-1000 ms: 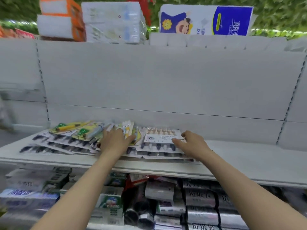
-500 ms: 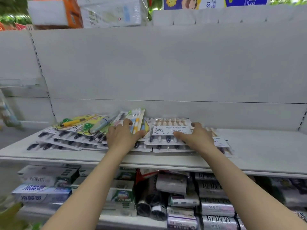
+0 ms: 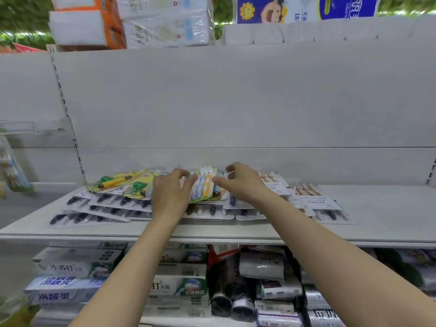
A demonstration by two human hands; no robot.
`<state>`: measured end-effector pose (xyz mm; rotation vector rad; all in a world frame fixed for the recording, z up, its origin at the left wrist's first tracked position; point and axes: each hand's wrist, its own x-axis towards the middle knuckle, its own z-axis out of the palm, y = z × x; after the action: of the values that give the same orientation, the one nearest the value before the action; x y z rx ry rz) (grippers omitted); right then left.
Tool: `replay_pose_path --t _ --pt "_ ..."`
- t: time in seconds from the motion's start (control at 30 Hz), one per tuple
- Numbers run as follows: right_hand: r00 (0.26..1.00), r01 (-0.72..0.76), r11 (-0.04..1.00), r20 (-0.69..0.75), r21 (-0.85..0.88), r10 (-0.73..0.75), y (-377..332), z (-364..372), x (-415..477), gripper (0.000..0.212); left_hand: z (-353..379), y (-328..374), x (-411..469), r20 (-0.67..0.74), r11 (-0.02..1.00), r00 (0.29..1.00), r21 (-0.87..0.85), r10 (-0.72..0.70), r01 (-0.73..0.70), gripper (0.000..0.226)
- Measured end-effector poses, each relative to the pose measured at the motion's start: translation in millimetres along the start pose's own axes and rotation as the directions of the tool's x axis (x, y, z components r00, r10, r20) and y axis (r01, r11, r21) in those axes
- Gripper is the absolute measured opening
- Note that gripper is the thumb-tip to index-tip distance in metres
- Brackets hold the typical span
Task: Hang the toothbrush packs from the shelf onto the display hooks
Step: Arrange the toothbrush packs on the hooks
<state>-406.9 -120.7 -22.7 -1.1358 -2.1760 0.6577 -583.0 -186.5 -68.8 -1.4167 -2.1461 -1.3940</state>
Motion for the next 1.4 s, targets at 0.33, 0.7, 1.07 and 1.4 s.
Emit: replay_pose_path --t 0.33,0.7,1.07,1.4 --pt "0.993 -0.103 0.936 0.019 -0.337 0.116 -23 38 21 0.086 -13 -27 6 0.092 0.955 0.991 0.290 -0.098 0.068 0.049" --pt "0.985 -0.167 0.961 0.004 -0.221 0.172 -34 32 25 0.048 -20 -26 24 0.172 0.955 0.976 0.285 -0.133 0.080 0.037" --pt "0.954 -0.161 0.891 -0.163 0.424 0.250 -15 24 22 0.008 -22 -28 28 0.244 0.944 0.957 0.323 -0.154 0.070 0.048" --pt "0.906 0.087 0.728 -0.358 0.681 0.227 11 18 -2 0.020 -26 -23 26 0.254 0.980 0.960 0.188 -0.118 0.070 0.023"
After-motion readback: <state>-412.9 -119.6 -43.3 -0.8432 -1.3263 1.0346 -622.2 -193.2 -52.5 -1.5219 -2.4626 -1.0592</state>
